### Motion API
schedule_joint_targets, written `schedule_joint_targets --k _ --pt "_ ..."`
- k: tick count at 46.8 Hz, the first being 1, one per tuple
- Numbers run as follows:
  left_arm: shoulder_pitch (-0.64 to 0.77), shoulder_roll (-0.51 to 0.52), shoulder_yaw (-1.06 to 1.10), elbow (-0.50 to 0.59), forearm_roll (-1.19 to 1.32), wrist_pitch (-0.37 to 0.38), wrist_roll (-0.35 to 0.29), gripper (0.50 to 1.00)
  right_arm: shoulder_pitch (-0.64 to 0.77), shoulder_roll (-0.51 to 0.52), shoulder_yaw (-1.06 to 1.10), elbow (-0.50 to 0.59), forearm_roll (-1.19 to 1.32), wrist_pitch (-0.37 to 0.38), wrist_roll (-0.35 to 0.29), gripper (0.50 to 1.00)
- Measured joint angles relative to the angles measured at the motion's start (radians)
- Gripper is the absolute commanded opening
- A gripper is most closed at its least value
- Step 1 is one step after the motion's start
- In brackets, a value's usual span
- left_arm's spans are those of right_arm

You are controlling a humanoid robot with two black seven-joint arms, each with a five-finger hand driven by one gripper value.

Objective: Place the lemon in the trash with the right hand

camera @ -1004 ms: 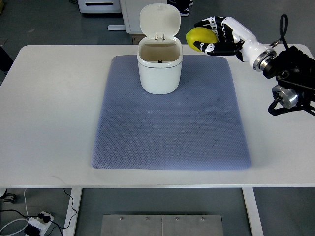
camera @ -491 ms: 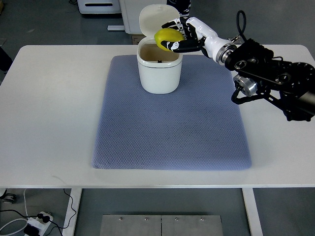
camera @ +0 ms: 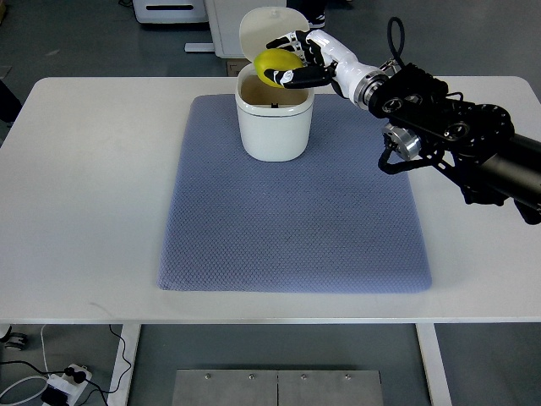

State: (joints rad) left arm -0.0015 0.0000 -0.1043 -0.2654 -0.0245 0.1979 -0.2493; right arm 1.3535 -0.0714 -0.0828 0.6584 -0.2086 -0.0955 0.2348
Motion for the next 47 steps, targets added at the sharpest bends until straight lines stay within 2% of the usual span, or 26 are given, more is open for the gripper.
schedule_joint_targets --k 4,5,7,9,13,20,36,47 --pt "0.000 0.000 0.000 0.000 0.000 0.000 0.000 1.000 -0.001 -0.001 0.002 0.000 0.000 -0.013 -0.002 0.500" --pt "0.000 0.000 0.000 0.000 0.000 0.000 0.000 1.000 -0.001 -0.001 0.002 0.000 0.000 -0.016 -0.003 0.518" --pt "0.000 0.000 0.000 0.000 0.000 0.000 0.000 1.000 -0.001 -0.001 0.003 0.000 0.000 -0.020 -0.005 0.595" --pt "0.000 0.000 0.000 0.000 0.000 0.000 0.000 1.000 -0.001 -0.001 0.003 0.000 0.000 -0.022 -0.005 0.633" --pt "0.000 0.000 0.000 0.000 0.000 0.000 0.000 1.000 -0.002 -0.002 0.001 -0.001 0.000 -0.022 -0.005 0.761" --pt "0.000 0.000 0.000 0.000 0.000 0.000 0.000 1.000 -0.003 -0.002 0.001 0.002 -0.001 -0.022 -0.004 0.849" --pt "0.000 0.000 0.000 0.000 0.000 0.000 0.000 1.000 -0.004 -0.002 0.002 0.014 -0.003 -0.018 -0.002 0.964" --pt "0.000 0.000 0.000 0.000 0.000 0.000 0.000 1.000 0.003 -0.011 0.002 0.018 -0.002 -0.018 -0.002 0.972"
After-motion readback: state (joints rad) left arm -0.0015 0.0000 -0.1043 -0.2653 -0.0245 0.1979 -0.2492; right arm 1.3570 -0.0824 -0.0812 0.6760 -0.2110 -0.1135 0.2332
